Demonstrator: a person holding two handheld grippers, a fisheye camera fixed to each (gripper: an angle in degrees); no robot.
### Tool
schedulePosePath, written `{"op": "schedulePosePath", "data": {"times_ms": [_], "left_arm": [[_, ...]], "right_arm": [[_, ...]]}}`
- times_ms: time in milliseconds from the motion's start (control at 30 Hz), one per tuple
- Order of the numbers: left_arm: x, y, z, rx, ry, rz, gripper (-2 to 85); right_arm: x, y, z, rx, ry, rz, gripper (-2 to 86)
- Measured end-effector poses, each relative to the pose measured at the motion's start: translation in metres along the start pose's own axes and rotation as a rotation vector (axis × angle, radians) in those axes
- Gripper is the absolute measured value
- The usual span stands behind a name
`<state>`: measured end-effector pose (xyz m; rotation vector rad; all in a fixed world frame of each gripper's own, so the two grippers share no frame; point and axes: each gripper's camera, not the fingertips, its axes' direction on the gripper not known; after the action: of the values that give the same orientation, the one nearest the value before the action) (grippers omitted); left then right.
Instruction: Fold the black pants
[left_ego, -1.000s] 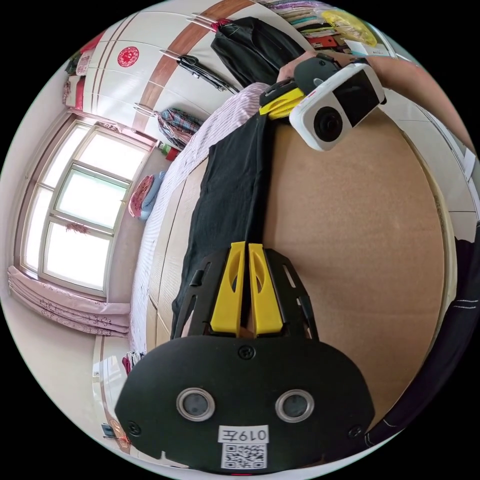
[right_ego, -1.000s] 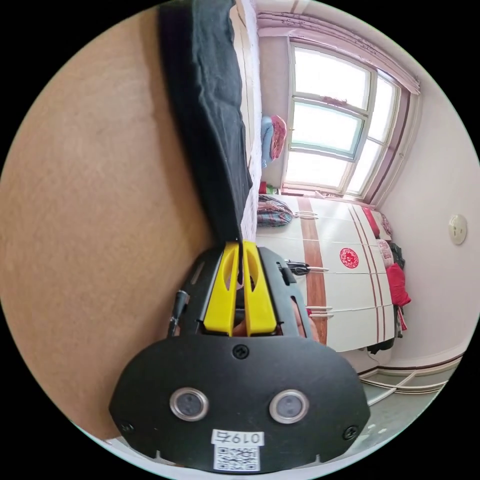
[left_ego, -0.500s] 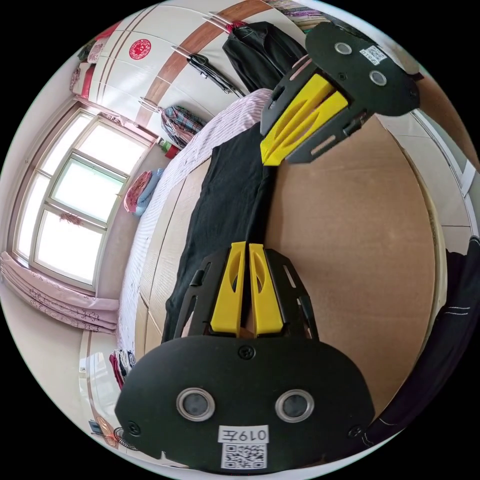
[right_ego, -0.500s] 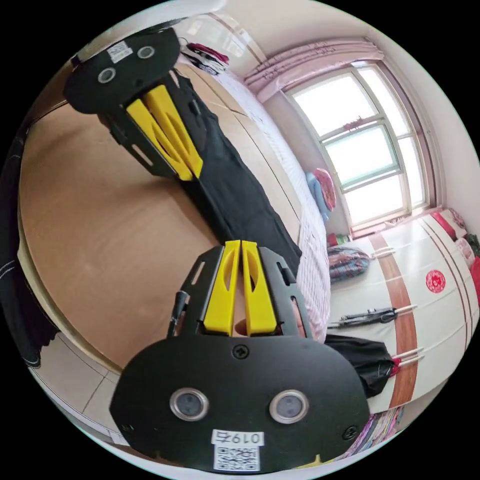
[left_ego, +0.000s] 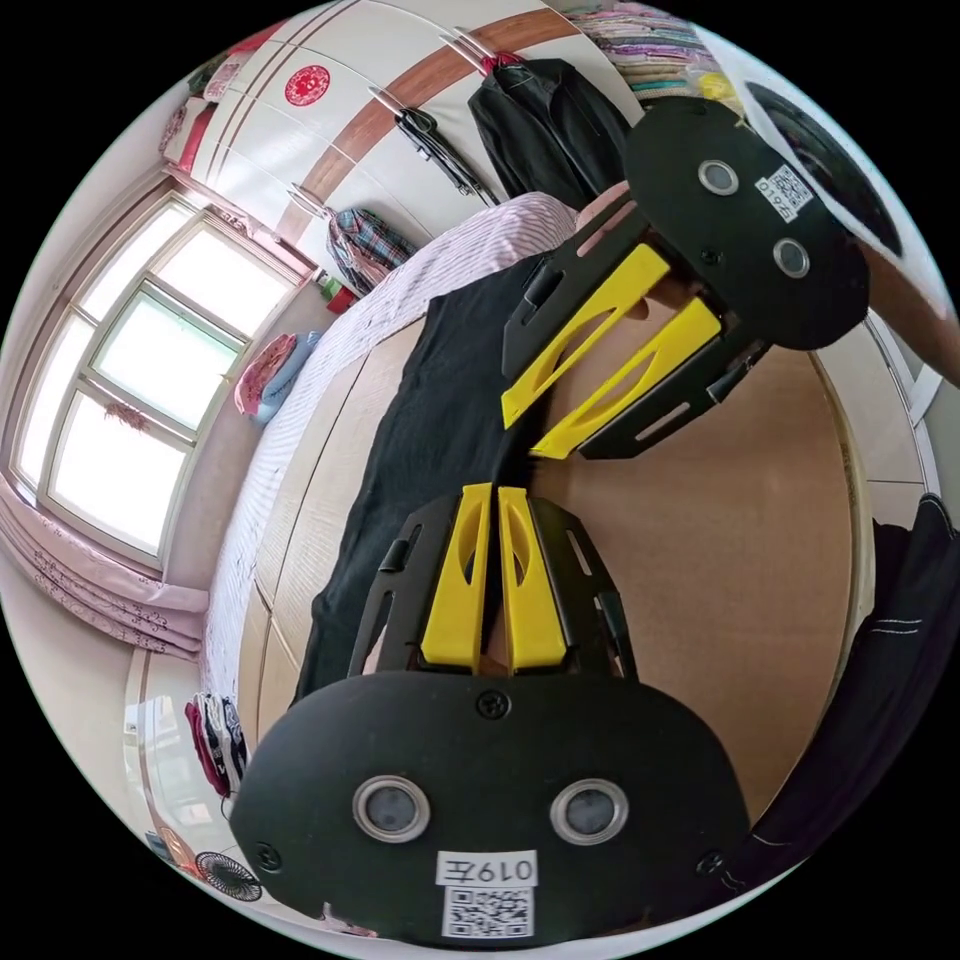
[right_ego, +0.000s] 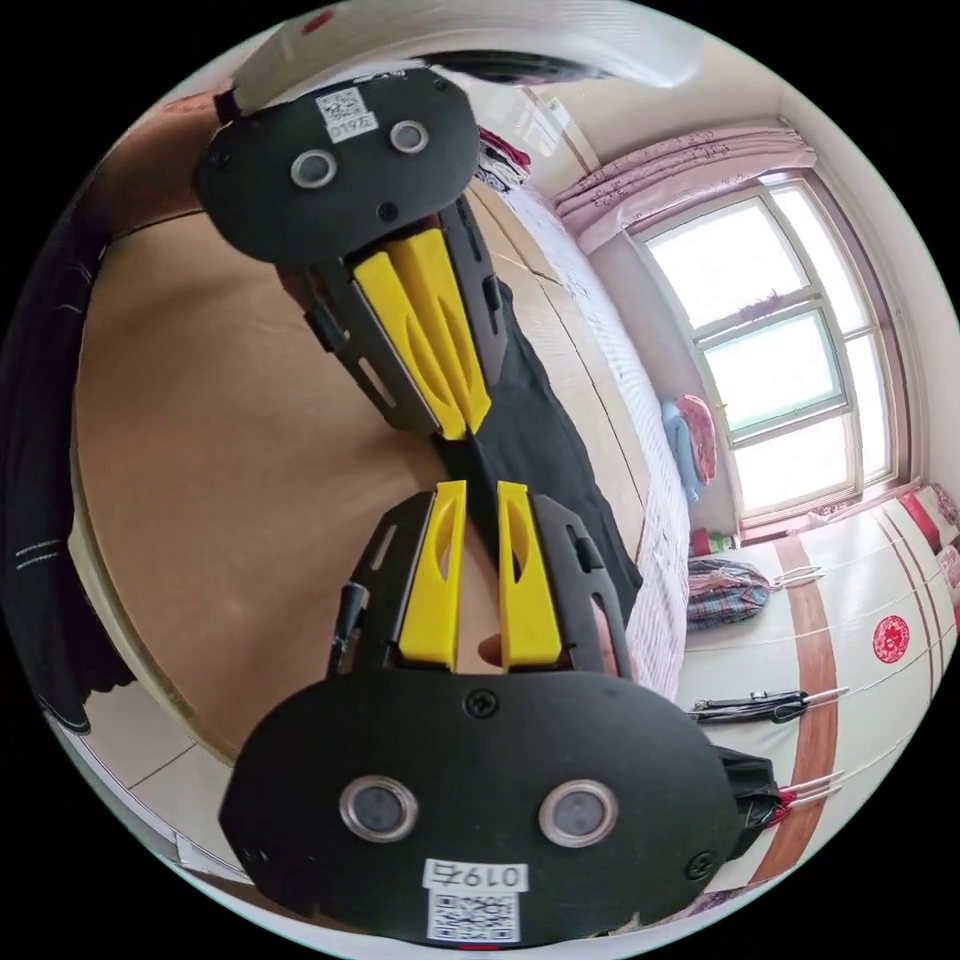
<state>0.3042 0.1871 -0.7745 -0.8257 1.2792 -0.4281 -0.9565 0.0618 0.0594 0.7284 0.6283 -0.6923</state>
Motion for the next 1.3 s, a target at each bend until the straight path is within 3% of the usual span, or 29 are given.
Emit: {"op": "schedulePosePath", "data": {"times_ms": [267, 367, 600, 833, 1200, 1300], "left_arm": [[-0.002, 0.014, -0.01, 0.024, -0.003, -0.021, 1.4], [0.001, 0.028, -0.029, 0.046, -0.024, -0.044, 2.3], [0.011, 0.099, -0.061, -0.034, -0.236, -0.129, 5.1], [0.01, 0.119, -0.05, -0.134, -0.265, -0.141, 2.0], [0.012, 0.13, -0.047, -0.153, -0.146, -0.066, 0.6], [0.023, 0.132, -0.043, -0.151, -0.199, -0.045, 0.7]], "right_arm": [[-0.009, -0.005, 0.01, 0.029, 0.082, -0.023, 0.0], [0.002, -0.002, 0.008, 0.046, 0.022, 0.047, -0.6], [0.016, -0.003, 0.003, 0.072, -0.02, 0.137, -0.8], [0.007, -0.012, 0.002, 0.065, 0.001, 0.155, -0.8], [-0.04, -0.036, 0.008, -0.014, 0.087, 0.02, -0.8], [-0.053, -0.044, 0.008, -0.028, 0.14, -0.012, -0.8]]}}
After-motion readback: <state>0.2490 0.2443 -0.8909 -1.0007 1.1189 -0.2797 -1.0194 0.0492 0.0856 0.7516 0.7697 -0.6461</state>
